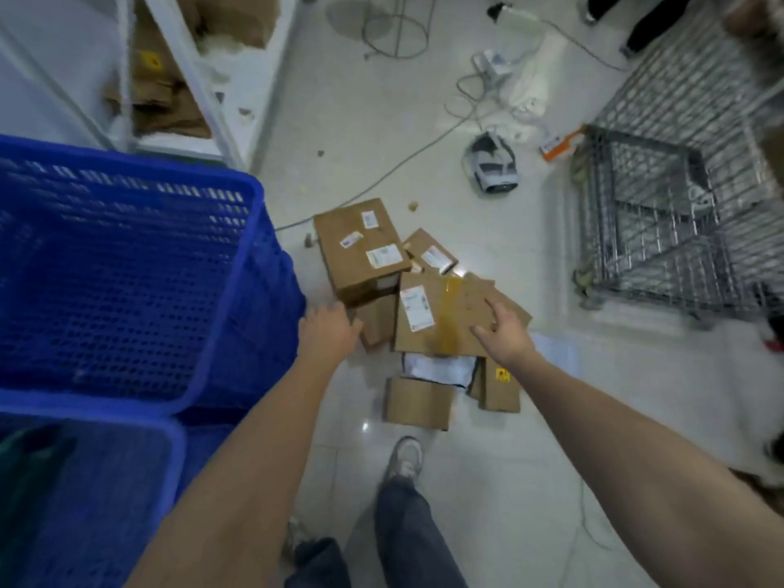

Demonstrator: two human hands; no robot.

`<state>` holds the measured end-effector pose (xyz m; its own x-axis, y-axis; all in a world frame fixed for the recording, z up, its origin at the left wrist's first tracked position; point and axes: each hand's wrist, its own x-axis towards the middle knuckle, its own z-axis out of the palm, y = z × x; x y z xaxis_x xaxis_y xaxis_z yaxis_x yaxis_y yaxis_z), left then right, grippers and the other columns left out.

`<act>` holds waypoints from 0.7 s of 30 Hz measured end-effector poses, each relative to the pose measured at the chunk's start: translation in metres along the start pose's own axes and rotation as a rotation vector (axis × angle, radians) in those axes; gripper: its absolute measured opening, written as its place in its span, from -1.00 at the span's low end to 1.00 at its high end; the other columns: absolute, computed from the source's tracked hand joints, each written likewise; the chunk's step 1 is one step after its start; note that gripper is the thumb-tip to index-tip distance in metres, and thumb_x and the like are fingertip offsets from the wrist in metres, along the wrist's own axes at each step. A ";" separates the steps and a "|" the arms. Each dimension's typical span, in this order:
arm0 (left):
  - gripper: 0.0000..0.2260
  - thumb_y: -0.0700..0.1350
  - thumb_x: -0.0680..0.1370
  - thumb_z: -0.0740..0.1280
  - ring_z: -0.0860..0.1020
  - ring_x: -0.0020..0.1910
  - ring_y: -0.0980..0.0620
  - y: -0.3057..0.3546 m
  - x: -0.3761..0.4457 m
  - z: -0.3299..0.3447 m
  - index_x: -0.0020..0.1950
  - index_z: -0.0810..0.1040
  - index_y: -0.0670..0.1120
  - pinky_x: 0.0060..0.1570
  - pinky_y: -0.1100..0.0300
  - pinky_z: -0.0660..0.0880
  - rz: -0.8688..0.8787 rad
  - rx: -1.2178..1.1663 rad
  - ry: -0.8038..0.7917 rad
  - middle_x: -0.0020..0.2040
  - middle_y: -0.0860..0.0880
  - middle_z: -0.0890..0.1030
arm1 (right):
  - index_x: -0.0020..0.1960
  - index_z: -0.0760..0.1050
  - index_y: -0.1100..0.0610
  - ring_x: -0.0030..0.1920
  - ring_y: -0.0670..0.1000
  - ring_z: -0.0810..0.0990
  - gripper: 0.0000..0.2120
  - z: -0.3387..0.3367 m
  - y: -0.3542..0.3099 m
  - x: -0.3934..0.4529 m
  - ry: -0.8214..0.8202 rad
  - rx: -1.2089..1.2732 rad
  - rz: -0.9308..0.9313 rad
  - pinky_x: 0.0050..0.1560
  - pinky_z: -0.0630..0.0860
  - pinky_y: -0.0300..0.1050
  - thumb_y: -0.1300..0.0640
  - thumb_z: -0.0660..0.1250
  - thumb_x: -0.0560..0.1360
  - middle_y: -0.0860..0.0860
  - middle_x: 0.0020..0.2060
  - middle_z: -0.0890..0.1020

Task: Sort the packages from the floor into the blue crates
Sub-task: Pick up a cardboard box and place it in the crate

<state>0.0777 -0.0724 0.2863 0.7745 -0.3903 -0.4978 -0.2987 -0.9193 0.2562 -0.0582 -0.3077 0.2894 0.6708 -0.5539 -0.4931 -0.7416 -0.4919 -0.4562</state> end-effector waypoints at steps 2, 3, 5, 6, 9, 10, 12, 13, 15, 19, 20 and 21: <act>-0.57 0.07 0.61 0.07 0.36 0.29 -0.21 0.027 0.010 0.021 0.34 0.34 -0.19 0.23 -0.03 0.31 -0.015 0.046 -0.096 0.32 -0.23 0.40 | 0.49 0.17 0.10 0.37 0.16 0.37 -0.42 -0.007 0.039 0.005 -0.003 0.039 0.080 0.32 0.36 0.10 0.04 0.27 0.54 0.15 0.41 0.35; -0.56 0.06 0.62 0.07 0.35 0.31 -0.20 0.038 0.016 0.033 0.37 0.32 -0.20 0.26 -0.01 0.30 -0.010 0.092 -0.136 0.34 -0.23 0.39 | 0.49 0.19 0.09 0.35 0.16 0.39 -0.43 -0.009 0.056 0.008 0.001 0.030 0.106 0.29 0.38 0.08 0.04 0.27 0.53 0.16 0.38 0.38; -0.58 0.03 0.62 0.07 0.36 0.32 -0.17 0.056 0.029 0.055 0.37 0.31 -0.21 0.28 0.01 0.32 0.043 0.187 -0.184 0.35 -0.22 0.39 | 0.47 0.21 0.09 0.30 0.18 0.42 -0.44 -0.010 0.087 0.014 0.012 0.026 0.137 0.21 0.42 0.04 0.04 0.28 0.53 0.18 0.33 0.42; -0.59 0.02 0.62 0.08 0.36 0.32 -0.16 0.064 0.036 0.065 0.36 0.32 -0.21 0.27 0.01 0.32 0.066 0.223 -0.192 0.35 -0.21 0.39 | 0.46 0.22 0.10 0.29 0.18 0.42 -0.45 -0.009 0.100 0.018 0.019 0.036 0.152 0.19 0.42 0.03 0.04 0.28 0.53 0.18 0.32 0.43; -0.58 0.04 0.61 0.10 0.34 0.34 -0.16 0.082 0.058 0.093 0.36 0.31 -0.19 0.27 0.03 0.31 0.070 0.251 -0.237 0.38 -0.21 0.34 | 0.43 0.27 0.10 0.26 0.20 0.45 -0.49 0.005 0.134 0.038 0.028 0.063 0.223 0.16 0.44 0.05 0.05 0.29 0.52 0.22 0.27 0.47; -0.57 0.04 0.61 0.10 0.33 0.34 -0.17 0.086 0.067 0.104 0.37 0.30 -0.20 0.27 0.03 0.30 0.069 0.247 -0.249 0.39 -0.22 0.33 | 0.43 0.27 0.10 0.24 0.22 0.46 -0.48 0.013 0.143 0.045 0.018 0.068 0.256 0.16 0.44 0.06 0.04 0.30 0.52 0.23 0.25 0.47; -0.57 0.04 0.61 0.10 0.34 0.33 -0.18 0.087 0.092 0.128 0.36 0.31 -0.22 0.26 0.03 0.31 0.073 0.238 -0.265 0.37 -0.24 0.35 | 0.44 0.26 0.10 0.26 0.20 0.45 -0.45 0.030 0.159 0.062 -0.014 0.069 0.306 0.17 0.44 0.05 0.04 0.30 0.50 0.20 0.27 0.47; -0.57 0.04 0.61 0.10 0.35 0.32 -0.18 0.086 0.106 0.142 0.35 0.31 -0.22 0.25 0.02 0.31 0.060 0.226 -0.283 0.36 -0.24 0.36 | 0.45 0.25 0.10 0.29 0.19 0.43 -0.44 0.040 0.166 0.072 -0.035 0.065 0.314 0.18 0.43 0.05 0.05 0.30 0.49 0.18 0.29 0.46; -0.55 0.05 0.60 0.11 0.34 0.34 -0.19 0.083 0.138 0.169 0.37 0.29 -0.22 0.27 0.02 0.30 0.000 0.170 -0.330 0.36 -0.24 0.36 | 0.46 0.22 0.12 0.31 0.19 0.40 -0.41 0.063 0.181 0.095 -0.059 0.059 0.302 0.20 0.42 0.05 0.06 0.30 0.48 0.18 0.31 0.45; -0.50 0.07 0.59 0.16 0.34 0.35 -0.22 0.076 0.200 0.227 0.39 0.25 -0.24 0.29 0.00 0.31 -0.123 -0.028 -0.387 0.38 -0.26 0.34 | 0.46 0.22 0.09 0.23 0.18 0.47 -0.40 0.112 0.213 0.149 -0.014 0.115 0.333 0.06 0.44 -0.03 0.05 0.32 0.48 0.16 0.26 0.49; -0.49 0.06 0.58 0.19 0.34 0.35 -0.23 0.072 0.213 0.242 0.39 0.26 -0.25 0.29 -0.01 0.32 -0.133 -0.096 -0.389 0.38 -0.27 0.34 | 0.45 0.23 0.11 0.21 0.17 0.48 -0.41 0.124 0.221 0.164 -0.010 0.158 0.355 -0.01 0.41 -0.08 0.05 0.33 0.48 0.15 0.27 0.49; -0.48 0.06 0.57 0.22 0.35 0.35 -0.22 0.068 0.225 0.257 0.39 0.27 -0.25 0.30 -0.01 0.33 -0.135 -0.164 -0.389 0.38 -0.27 0.34 | 0.45 0.23 0.12 0.18 0.15 0.49 -0.41 0.135 0.230 0.178 -0.005 0.206 0.386 -0.08 0.40 -0.12 0.04 0.33 0.48 0.14 0.28 0.47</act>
<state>0.0885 -0.2359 -0.0212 0.5235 -0.2856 -0.8027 -0.0924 -0.9556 0.2798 -0.1077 -0.4286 -0.0034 0.3450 -0.6672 -0.6601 -0.9210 -0.1049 -0.3753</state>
